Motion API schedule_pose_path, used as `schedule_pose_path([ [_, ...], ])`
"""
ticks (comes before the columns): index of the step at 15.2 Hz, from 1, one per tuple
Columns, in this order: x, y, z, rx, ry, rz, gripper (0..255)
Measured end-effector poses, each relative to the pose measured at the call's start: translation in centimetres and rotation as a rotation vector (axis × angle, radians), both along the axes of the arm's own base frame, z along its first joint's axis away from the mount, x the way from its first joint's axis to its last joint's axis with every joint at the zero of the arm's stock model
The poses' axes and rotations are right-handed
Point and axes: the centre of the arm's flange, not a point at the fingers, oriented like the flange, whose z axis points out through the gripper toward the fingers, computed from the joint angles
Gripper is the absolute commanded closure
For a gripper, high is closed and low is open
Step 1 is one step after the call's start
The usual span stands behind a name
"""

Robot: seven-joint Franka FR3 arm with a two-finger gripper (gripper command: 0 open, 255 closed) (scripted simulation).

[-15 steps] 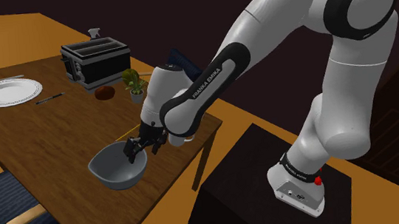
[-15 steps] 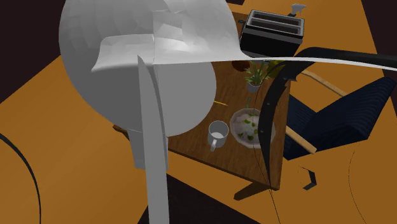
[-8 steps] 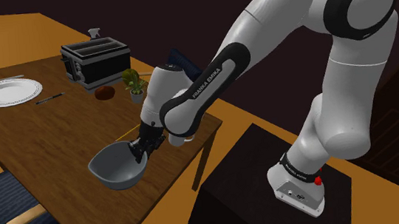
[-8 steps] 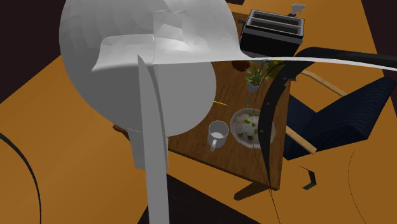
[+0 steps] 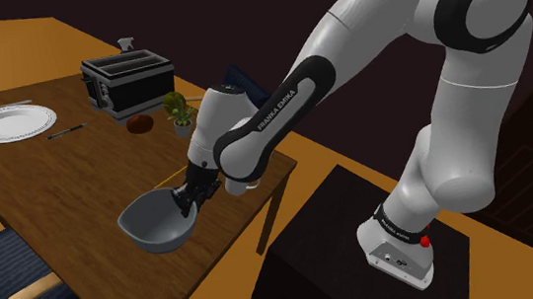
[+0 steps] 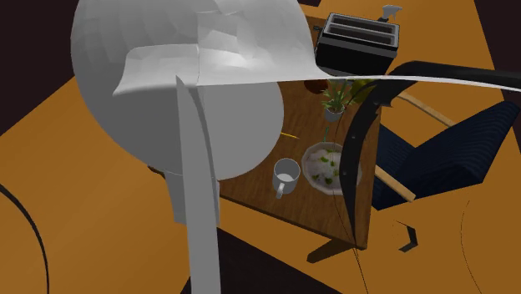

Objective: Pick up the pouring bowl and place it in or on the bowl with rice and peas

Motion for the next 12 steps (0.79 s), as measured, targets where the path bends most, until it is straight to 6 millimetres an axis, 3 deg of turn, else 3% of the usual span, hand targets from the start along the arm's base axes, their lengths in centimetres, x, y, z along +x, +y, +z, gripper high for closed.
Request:
schedule_pose_path([
  [12,0.0,0.0,6.0,0.000,0.000,0.000,255],
])
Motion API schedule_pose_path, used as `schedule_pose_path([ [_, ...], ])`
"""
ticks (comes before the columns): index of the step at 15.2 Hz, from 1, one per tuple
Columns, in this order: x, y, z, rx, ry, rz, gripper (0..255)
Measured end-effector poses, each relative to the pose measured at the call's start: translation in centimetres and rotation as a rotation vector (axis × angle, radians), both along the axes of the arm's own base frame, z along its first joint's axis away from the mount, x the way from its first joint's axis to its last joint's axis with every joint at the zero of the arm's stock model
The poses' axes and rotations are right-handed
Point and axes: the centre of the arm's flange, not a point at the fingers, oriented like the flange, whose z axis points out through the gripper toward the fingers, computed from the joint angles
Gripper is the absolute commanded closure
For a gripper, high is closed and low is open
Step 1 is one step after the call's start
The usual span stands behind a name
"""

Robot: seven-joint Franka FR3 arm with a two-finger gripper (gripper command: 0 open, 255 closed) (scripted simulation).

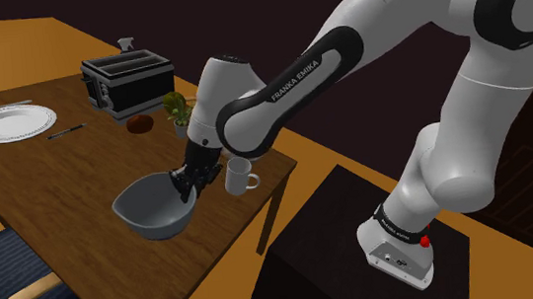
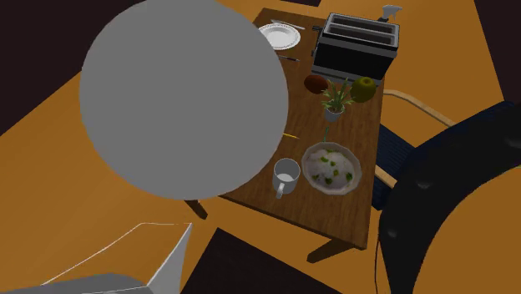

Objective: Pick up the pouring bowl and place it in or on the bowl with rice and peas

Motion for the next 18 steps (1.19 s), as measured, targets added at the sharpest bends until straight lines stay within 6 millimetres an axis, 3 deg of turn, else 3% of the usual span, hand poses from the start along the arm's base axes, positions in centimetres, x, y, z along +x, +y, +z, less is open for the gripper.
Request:
schedule_pose_path([
  [18,0.0,0.0,9.5,0.000,0.000,0.000,255],
])
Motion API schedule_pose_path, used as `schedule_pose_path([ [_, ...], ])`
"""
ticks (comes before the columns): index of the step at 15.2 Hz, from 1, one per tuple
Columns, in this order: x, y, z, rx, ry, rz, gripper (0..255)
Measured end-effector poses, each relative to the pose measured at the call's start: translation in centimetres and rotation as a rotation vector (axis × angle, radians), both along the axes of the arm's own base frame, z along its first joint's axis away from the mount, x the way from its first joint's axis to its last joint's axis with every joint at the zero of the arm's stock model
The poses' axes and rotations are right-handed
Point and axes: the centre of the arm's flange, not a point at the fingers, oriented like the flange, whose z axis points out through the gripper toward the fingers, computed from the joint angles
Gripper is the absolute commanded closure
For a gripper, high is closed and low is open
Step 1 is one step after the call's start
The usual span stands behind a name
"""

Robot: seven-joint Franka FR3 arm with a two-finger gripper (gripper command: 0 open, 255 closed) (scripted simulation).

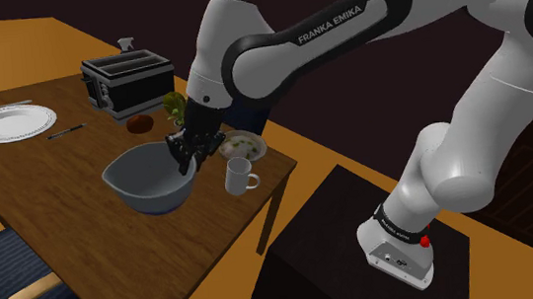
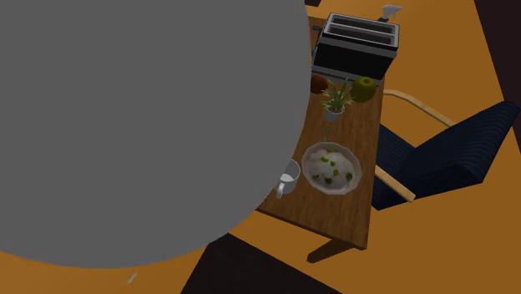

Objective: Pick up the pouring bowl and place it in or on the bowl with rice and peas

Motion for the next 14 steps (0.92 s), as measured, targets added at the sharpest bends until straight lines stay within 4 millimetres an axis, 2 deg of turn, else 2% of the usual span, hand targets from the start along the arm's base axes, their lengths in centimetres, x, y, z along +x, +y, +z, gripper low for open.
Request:
schedule_pose_path([
  [2,0.0,0.1,0.9,0.000,0.000,0.000,255],
  [4,0.3,-1.5,1.2,0.000,0.001,-0.001,255],
  [14,2.3,-14.0,2.5,0.000,0.000,-0.002,255],
])
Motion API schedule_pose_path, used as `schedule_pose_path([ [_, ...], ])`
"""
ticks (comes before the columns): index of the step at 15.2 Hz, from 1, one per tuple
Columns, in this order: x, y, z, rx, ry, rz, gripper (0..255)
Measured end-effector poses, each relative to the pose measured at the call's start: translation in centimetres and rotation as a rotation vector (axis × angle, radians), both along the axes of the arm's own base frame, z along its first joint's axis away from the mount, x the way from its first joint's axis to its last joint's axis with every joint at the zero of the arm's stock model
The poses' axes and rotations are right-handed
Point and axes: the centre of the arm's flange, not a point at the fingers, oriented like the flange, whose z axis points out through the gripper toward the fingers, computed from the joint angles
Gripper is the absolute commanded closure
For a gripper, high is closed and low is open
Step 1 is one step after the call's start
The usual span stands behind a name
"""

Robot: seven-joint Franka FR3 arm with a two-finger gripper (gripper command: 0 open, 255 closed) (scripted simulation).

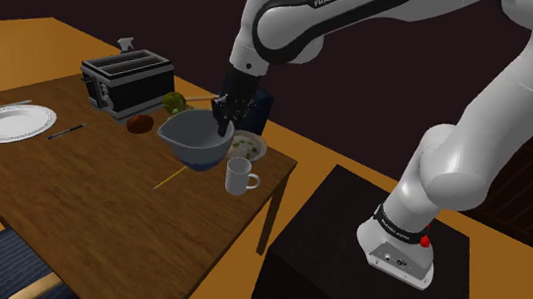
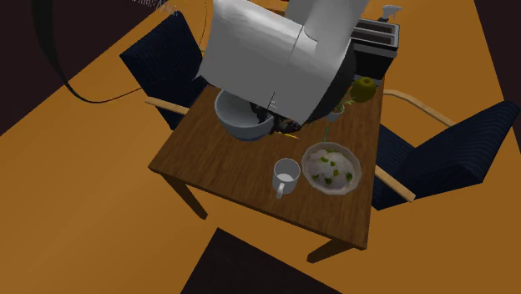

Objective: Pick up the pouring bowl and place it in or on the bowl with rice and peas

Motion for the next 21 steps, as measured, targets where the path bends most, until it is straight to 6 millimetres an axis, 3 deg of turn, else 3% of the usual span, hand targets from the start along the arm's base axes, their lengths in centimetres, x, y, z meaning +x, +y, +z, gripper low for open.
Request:
schedule_pose_path([
  [19,4.8,-24.7,1.8,0.001,0.000,0.000,255],
  [21,4.8,-25.7,1.5,0.001,0.000,0.000,255],
])
